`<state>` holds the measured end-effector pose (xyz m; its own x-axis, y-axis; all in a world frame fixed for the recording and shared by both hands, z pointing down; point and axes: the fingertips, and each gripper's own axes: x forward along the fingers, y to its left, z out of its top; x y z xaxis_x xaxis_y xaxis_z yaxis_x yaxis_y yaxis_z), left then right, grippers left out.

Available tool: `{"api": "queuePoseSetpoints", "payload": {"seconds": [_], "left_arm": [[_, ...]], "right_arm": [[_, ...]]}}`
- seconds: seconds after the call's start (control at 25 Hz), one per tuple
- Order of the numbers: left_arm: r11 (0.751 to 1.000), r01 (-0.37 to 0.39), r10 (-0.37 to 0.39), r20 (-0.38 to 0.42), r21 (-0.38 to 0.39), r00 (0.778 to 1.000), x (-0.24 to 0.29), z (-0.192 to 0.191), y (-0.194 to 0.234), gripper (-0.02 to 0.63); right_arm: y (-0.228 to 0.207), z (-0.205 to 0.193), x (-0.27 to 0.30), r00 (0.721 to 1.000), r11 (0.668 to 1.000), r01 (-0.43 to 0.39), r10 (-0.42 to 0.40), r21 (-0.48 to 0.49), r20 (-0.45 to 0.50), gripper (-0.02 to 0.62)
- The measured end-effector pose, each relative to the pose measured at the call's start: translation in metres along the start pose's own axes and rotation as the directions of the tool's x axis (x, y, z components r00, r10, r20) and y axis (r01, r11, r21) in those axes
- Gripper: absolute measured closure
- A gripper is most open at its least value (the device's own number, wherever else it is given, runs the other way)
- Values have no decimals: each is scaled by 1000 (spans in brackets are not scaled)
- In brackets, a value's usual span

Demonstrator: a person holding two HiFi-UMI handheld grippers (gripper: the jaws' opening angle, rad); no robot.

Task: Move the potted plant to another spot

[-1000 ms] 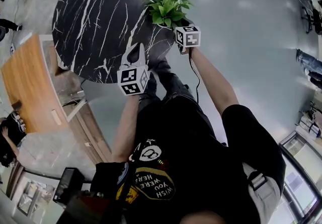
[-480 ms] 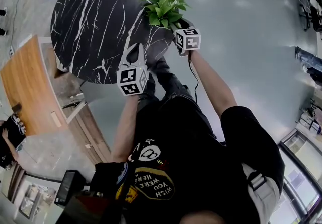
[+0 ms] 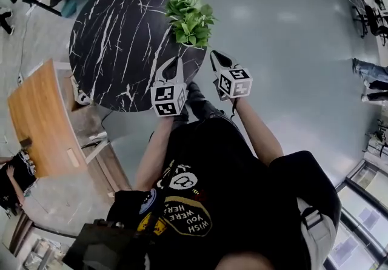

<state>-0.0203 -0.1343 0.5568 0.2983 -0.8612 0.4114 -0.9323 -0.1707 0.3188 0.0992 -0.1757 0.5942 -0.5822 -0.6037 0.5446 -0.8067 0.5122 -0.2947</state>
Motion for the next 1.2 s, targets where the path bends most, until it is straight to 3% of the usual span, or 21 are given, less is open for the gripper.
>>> {"api": "queuePoseSetpoints", "payload": {"seconds": [0.16, 0.44, 1.2], "left_arm": [[999, 36, -37, 27, 37, 999, -5, 16, -28, 601], [994, 51, -60, 100, 97, 993, -19, 54, -43, 601], [994, -6, -6, 113, 107, 994, -34, 51, -32, 601]], "right_arm": [[21, 20, -29, 998, 998, 16, -12, -61, 63, 594], [45, 53, -48, 988, 997, -8, 19, -74, 153, 594], [59, 53, -48, 988, 991, -8, 28, -132, 151, 594]]}}
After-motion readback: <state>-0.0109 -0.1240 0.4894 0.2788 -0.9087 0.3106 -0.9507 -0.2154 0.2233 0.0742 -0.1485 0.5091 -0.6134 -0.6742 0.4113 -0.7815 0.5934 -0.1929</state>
